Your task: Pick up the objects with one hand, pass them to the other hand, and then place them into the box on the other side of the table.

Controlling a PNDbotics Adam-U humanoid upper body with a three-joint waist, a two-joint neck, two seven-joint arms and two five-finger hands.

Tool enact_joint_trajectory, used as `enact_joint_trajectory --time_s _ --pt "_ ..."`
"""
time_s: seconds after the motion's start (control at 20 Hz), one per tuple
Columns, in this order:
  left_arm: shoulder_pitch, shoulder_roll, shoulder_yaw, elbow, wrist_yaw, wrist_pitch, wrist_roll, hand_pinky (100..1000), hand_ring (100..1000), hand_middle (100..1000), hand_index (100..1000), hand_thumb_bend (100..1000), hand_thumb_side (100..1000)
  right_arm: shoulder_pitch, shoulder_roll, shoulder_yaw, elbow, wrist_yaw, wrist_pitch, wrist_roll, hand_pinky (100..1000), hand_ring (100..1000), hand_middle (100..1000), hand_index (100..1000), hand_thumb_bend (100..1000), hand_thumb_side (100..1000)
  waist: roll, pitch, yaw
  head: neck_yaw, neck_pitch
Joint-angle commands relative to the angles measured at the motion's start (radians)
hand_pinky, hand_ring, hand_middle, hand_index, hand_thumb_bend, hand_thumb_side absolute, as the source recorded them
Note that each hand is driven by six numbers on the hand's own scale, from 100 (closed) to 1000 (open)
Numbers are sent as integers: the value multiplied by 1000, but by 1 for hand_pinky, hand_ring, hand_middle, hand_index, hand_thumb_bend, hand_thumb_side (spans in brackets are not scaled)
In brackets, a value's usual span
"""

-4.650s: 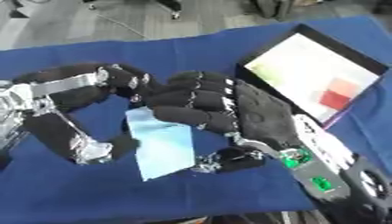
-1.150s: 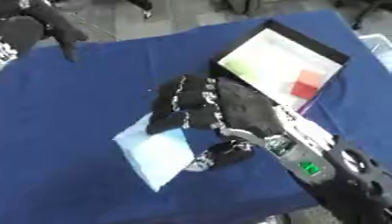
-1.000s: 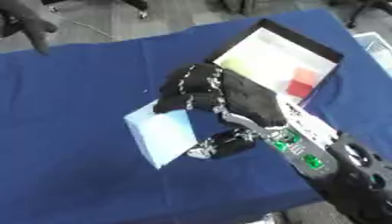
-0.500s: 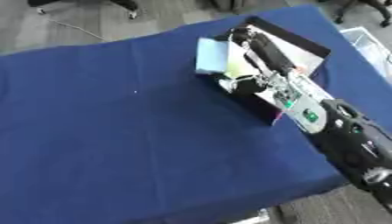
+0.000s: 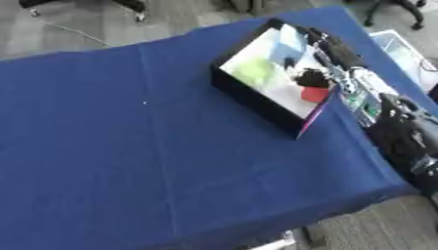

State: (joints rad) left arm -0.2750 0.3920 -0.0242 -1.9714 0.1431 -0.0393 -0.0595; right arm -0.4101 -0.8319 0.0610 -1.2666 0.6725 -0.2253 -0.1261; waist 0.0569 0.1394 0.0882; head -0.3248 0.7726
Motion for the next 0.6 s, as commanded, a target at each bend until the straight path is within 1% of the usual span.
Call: enact_joint_trajectory --time_s 0.05,0.1,0.15,0.2,0.25,0.3,0.35,0.4,0.45,0.5,0.55,0.6 --pt "1 1 20 8 -12 0 8 809 510 524 690 100 692 22 -99 -51 -177 53 -1 92 958 982 985 1000 476 565 -11 -20 -7 16 -3" --pt "3 -2 22 15 -15 0 9 809 510 524 690 100 693 37 -114 -63 -227 67 1 123 960 983 994 1000 505 557 -14 -21 -11 20 -3" --pt "5 -4 23 21 -18 -1 10 809 510 524 690 100 697 49 -126 -71 -268 79 4 151 958 982 1000 1000 552 554 -16 -23 -14 25 -3" --pt "8 -8 25 26 -21 -1 11 809 510 524 690 100 698 61 -136 -77 -308 91 3 177 957 979 1000 1000 567 531 -19 -24 -17 29 -3" --pt "8 -13 26 32 -24 -1 13 809 510 524 689 100 684 71 -139 -85 -347 98 2 192 955 975 993 1000 545 497 -20 -25 -19 33 -3" --pt "8 -19 28 37 -27 -2 15 809 510 524 689 100 701 84 -132 -95 -391 92 0 193 950 969 981 1000 524 464 -20 -25 -21 39 -3" --pt "9 -25 29 41 -30 -3 17 809 509 523 688 100 703 98 -116 -106 -441 79 -3 179 942 957 957 1000 510 381 -19 -24 -23 53 -3" --pt "10 -33 32 46 -35 -3 20 808 507 521 686 100 703 117 -92 -118 -501 61 -8 152 937 952 929 1000 442 317 -18 -22 -25 72 -3" --pt "11 -41 35 51 -41 -5 27 807 505 519 684 100 699 141 -54 -128 -570 35 -12 111 934 949 912 1000 411 279 -17 -20 -26 96 -3" --pt "10 -50 38 56 -48 -7 38 805 505 518 684 100 694 168 -11 -136 -637 7 -13 69 931 945 885 1000 338 235 -15 -19 -27 120 -3" --pt "8 -59 42 61 -57 -10 51 805 506 519 686 100 691 190 37 -140 -686 -22 -17 25 928 941 865 1000 276 218 -14 -17 -29 144 -3" --pt "5 -67 45 65 -69 -14 64 805 506 520 687 100 688 204 80 -140 -710 -47 -30 -17 925 936 851 1000 228 213 -13 -16 -30 166 -3"
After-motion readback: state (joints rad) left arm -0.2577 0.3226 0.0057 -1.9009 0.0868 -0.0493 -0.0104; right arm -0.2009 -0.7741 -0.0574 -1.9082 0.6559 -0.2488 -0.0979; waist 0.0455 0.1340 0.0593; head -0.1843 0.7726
